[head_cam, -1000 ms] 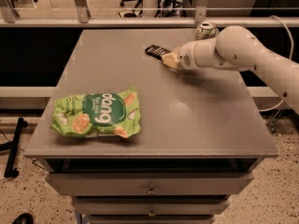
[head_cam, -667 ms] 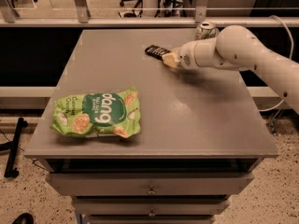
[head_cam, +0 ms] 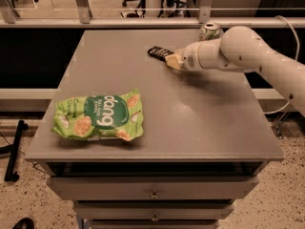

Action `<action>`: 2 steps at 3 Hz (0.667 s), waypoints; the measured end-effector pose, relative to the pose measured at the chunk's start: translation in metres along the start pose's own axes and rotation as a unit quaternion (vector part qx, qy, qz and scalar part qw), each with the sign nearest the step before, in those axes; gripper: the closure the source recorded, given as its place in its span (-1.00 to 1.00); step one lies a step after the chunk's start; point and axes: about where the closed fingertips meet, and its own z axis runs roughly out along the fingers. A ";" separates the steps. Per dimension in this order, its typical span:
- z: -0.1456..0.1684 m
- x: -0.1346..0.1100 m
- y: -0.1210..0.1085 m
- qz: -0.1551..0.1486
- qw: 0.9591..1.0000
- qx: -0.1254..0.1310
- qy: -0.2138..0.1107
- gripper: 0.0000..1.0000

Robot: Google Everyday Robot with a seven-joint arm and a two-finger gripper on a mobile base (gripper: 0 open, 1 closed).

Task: Pick rxbar chocolate

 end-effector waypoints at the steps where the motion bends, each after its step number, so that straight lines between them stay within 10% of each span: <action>1: 0.000 0.000 0.000 0.000 1.000 0.000 0.000 1.00; 2: 0.000 0.000 0.000 0.000 1.000 0.000 0.000 1.00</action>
Offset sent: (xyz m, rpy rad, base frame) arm -0.1161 0.0181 0.2212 0.1677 -0.5168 0.3786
